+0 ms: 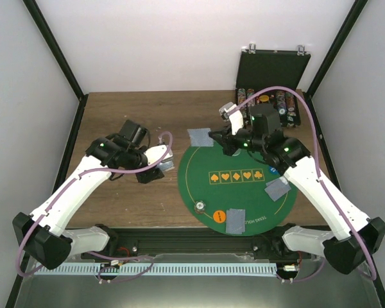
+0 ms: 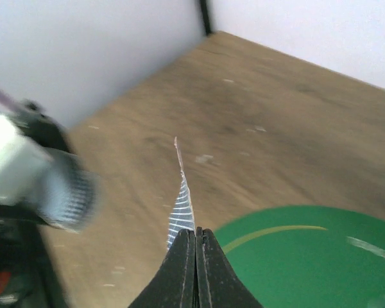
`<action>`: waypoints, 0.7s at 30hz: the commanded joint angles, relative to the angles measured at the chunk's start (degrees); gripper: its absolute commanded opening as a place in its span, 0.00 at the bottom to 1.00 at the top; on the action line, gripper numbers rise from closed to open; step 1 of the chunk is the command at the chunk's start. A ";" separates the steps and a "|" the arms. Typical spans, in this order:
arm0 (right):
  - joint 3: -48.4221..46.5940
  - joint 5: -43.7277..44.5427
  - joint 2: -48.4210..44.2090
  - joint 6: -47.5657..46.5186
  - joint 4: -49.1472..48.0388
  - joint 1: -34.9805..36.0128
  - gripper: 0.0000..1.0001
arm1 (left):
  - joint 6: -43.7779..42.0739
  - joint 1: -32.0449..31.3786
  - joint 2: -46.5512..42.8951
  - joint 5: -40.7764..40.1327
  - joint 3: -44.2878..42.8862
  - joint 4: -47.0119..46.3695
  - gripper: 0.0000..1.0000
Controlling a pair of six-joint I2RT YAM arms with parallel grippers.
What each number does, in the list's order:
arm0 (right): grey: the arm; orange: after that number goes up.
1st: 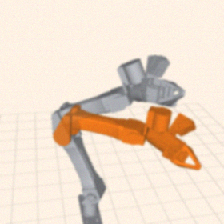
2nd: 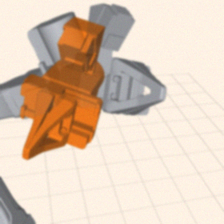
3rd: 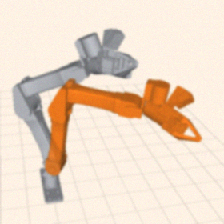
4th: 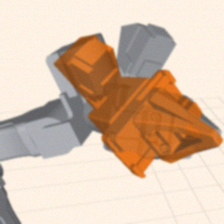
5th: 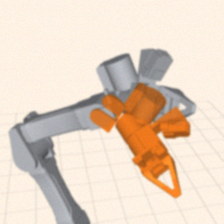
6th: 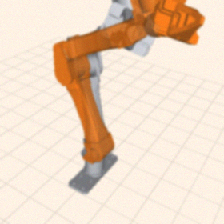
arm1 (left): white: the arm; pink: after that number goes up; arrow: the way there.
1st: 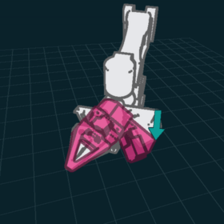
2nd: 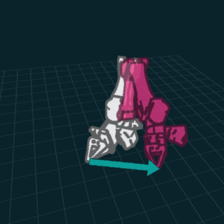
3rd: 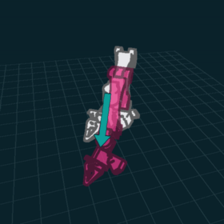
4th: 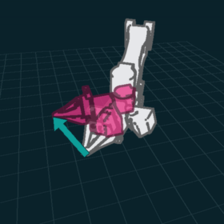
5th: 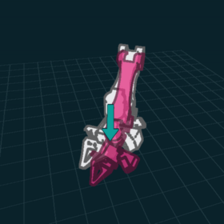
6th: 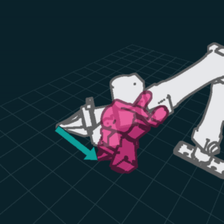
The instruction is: Distribute texas hold em gaming equipment
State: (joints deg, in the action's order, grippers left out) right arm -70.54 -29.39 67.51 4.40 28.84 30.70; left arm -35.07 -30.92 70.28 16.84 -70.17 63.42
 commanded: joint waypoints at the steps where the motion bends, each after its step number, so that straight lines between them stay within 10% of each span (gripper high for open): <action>1: 0.69 24.67 3.01 -17.00 8.31 0.37 0.01 | 1.39 1.03 0.29 -0.75 0.13 -1.72 0.52; 11: 10.03 40.25 15.19 -37.81 -15.83 8.42 0.01 | 1.22 1.97 0.30 -0.23 0.28 -1.77 0.52; 21: 17.32 40.38 24.10 -35.83 -10.96 19.37 0.01 | 0.97 2.62 -0.06 0.60 0.48 -1.85 0.52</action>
State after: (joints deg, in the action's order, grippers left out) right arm -55.64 12.64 90.13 -32.36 15.53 46.59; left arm -34.48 -28.67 70.39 16.58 -70.04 62.54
